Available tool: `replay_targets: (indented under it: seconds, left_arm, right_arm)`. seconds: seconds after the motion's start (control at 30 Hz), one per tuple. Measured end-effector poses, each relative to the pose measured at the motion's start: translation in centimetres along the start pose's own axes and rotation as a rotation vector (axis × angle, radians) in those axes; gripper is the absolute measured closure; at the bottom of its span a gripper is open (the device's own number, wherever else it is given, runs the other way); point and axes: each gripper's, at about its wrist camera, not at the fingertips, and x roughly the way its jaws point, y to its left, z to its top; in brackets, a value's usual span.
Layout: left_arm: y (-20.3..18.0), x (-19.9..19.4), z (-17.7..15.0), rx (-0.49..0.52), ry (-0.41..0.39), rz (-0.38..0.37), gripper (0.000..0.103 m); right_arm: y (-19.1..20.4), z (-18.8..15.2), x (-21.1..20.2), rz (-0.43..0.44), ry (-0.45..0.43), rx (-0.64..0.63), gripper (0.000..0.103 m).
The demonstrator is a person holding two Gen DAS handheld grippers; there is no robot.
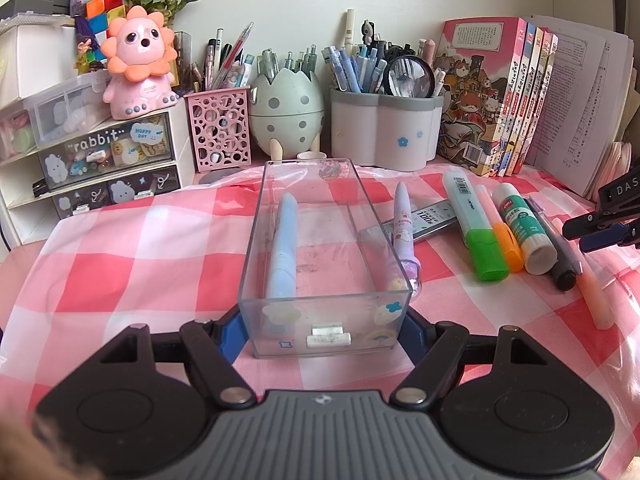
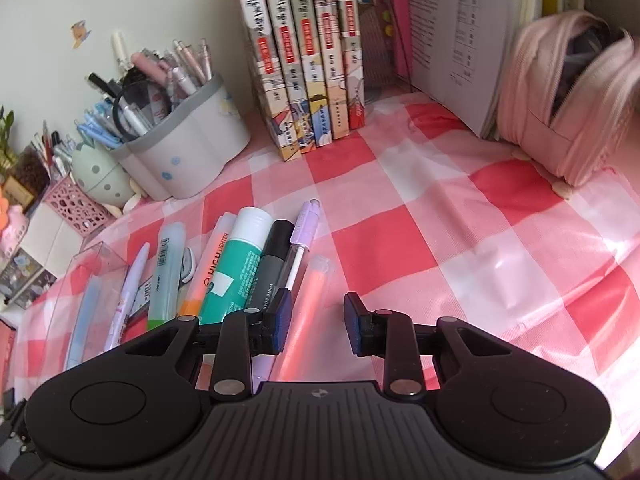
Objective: Organize stationery
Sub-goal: 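Move the right tool back to the pens and reach the pink highlighter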
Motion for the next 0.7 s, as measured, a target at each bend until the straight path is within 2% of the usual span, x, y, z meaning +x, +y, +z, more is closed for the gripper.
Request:
replay_targets:
  seconds: [0.1, 0.27, 0.33, 0.37, 0.5, 0.6, 0.7]
  left_arm:
    - [0.0, 0.0, 0.0, 0.000, 0.000, 0.000, 0.054]
    - [0.0, 0.0, 0.0, 0.000, 0.000, 0.000, 0.054]
    - [0.0, 0.0, 0.0, 0.000, 0.000, -0.001, 0.054]
    - [0.0, 0.0, 0.0, 0.000, 0.000, -0.001, 0.054]
    - [0.0, 0.0, 0.0, 0.000, 0.000, -0.001, 0.054]
    - [0.0, 0.0, 0.0, 0.000, 0.000, 0.000, 0.054]
    - [0.0, 0.0, 0.0, 0.000, 0.000, -0.001, 0.054]
  right_arm:
    - [0.7, -0.2, 0.5, 0.027, 0.022, -0.036, 0.073]
    - [0.8, -0.1, 0.2, 0.018, 0.020, -0.075, 0.076]
    - [0.4, 0.0, -0.1, 0.008, 0.013, -0.073, 0.088]
    - [0.2, 0.2, -0.2, -0.005, 0.012, -0.075, 0.088]
    - [-0.3, 0.5, -0.3, -0.021, 0.010, -0.081, 0.088]
    - [0.1, 0.4, -0.1, -0.015, 0.030, -0.080, 0.080]
    - [0.8, 0.0, 0.3, -0.035, 0.044, -0.111, 0.078]
